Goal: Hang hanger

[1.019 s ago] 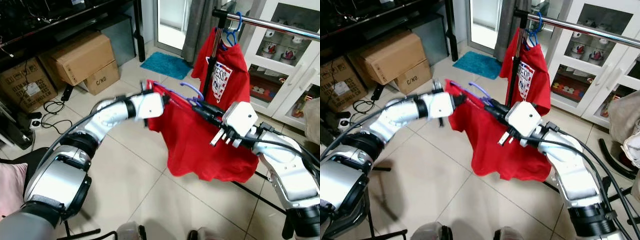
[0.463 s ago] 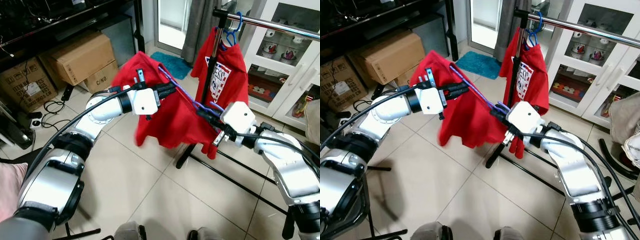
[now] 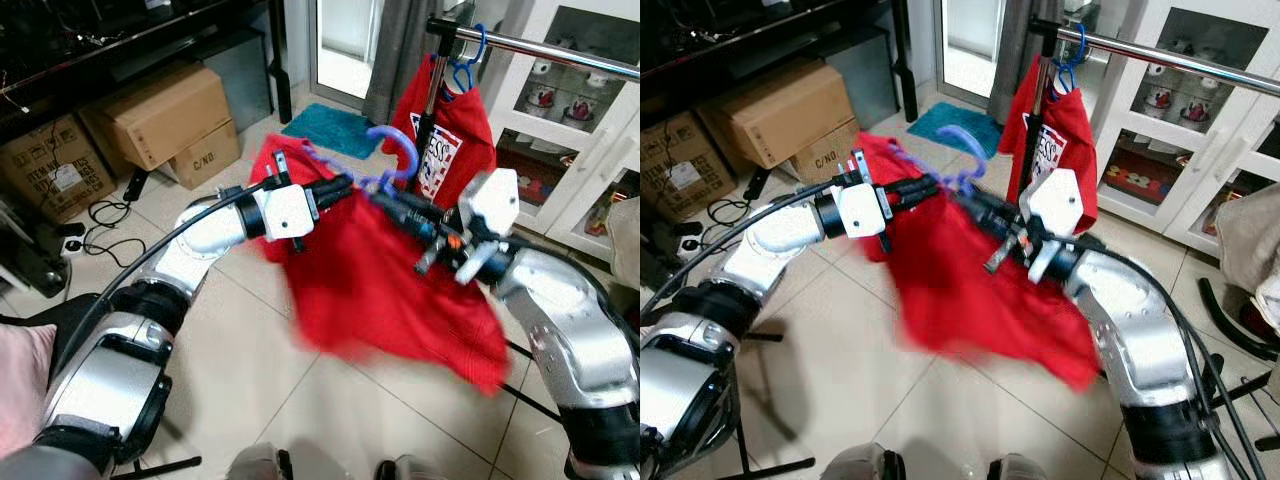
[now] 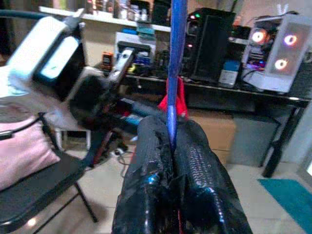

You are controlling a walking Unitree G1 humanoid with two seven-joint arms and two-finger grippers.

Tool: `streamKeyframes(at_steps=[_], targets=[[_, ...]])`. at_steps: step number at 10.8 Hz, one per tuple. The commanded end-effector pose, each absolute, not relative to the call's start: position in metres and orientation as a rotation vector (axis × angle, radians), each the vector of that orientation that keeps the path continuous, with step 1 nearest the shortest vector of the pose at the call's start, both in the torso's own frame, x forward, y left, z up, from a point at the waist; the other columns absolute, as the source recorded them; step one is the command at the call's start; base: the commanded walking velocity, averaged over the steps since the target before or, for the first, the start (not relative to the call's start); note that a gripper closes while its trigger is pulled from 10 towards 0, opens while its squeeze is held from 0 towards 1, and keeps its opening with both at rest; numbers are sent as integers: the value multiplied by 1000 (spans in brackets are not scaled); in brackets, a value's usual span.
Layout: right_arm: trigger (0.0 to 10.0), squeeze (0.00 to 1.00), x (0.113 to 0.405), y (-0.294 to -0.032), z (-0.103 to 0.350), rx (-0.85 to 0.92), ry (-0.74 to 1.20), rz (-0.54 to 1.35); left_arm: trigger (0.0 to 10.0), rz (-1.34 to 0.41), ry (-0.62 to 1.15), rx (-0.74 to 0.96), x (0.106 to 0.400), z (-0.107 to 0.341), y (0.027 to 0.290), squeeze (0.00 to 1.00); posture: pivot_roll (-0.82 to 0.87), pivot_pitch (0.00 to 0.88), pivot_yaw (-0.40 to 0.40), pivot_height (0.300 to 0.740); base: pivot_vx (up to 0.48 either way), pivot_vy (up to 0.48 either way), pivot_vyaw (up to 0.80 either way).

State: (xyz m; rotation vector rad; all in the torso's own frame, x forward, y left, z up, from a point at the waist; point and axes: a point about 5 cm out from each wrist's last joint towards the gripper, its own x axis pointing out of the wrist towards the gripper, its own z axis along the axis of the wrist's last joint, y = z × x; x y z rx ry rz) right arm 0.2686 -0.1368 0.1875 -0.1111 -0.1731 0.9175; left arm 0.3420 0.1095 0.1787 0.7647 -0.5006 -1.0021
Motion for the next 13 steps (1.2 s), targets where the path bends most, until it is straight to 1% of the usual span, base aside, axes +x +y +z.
streamKeyframes(at_steps=[1,3,5,9,10,11,12,13], targets=[[0,0,264,-137,193,-108,-192,949,0,-968,-524,745,345,186,112,0,-68,0,55,740,0,0,0],[0,0,262,-142,192,-136,-172,951,0,-873,-562,763,348,194,123,0,-71,0,57,740,0,0,0],[0,0,262,-142,195,-156,-173,964,0,-808,-612,735,349,202,123,0,-71,0,53,740,0,0,0],[0,0,264,-139,197,-140,-180,929,0,-805,-620,723,348,200,121,0,-74,0,53,740,0,0,0],[0,0,263,-136,194,-138,-164,954,0,-810,-625,711,347,200,119,0,-72,0,55,740,0,0,0],[0,0,261,-137,185,-217,-95,973,0,-805,-646,690,347,203,118,0,-72,0,56,740,0,0,0],[0,0,266,-142,179,-226,-60,913,0,-800,-665,674,347,208,115,0,-71,0,57,740,0,0,0],[0,0,270,-147,169,-287,3,877,0,-797,-690,653,347,212,112,0,-72,0,58,740,0,0,0]])
